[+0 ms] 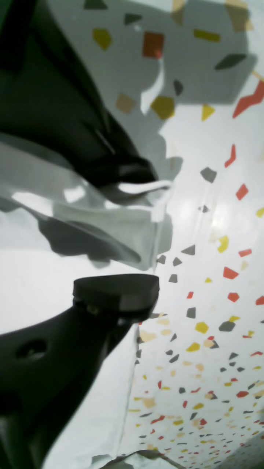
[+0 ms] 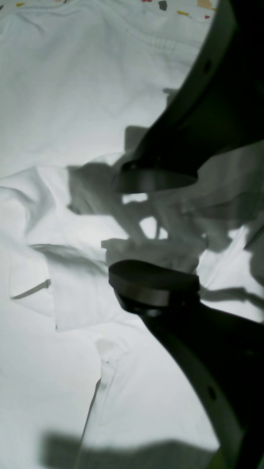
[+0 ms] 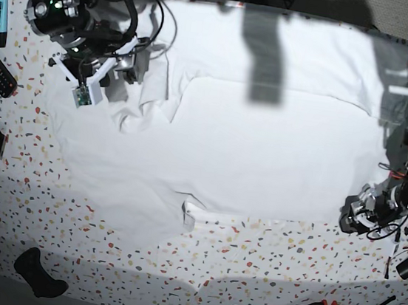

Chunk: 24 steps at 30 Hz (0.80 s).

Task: Fold the T-shirt properly
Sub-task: 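Reach both grippers down to the hem corners of the shirt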

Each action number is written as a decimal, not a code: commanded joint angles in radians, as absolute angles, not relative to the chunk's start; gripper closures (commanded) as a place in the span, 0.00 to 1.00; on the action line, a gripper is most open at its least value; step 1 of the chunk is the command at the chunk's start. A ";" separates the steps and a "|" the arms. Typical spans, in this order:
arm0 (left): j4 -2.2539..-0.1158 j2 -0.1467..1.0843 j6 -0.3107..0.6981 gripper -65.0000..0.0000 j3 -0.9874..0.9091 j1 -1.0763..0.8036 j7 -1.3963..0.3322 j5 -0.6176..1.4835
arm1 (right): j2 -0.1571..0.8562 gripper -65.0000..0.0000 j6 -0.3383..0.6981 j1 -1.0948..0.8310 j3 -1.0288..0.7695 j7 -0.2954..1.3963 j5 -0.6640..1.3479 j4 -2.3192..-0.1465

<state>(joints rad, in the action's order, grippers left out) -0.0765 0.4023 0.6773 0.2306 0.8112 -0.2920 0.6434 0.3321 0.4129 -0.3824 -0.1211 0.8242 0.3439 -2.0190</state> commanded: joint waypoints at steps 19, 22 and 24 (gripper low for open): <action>-0.080 0.424 0.675 1.00 0.231 0.834 -0.306 0.633 | 0.342 0.50 0.309 0.139 -0.125 0.868 0.184 -1.837; -0.080 0.424 0.675 1.00 0.231 0.834 -0.305 0.633 | 0.344 0.50 0.332 0.269 -0.125 0.867 0.187 -1.635; -0.080 0.424 0.675 1.00 0.231 0.834 -0.305 0.633 | 0.347 0.50 0.413 0.369 -0.125 0.887 0.191 -1.501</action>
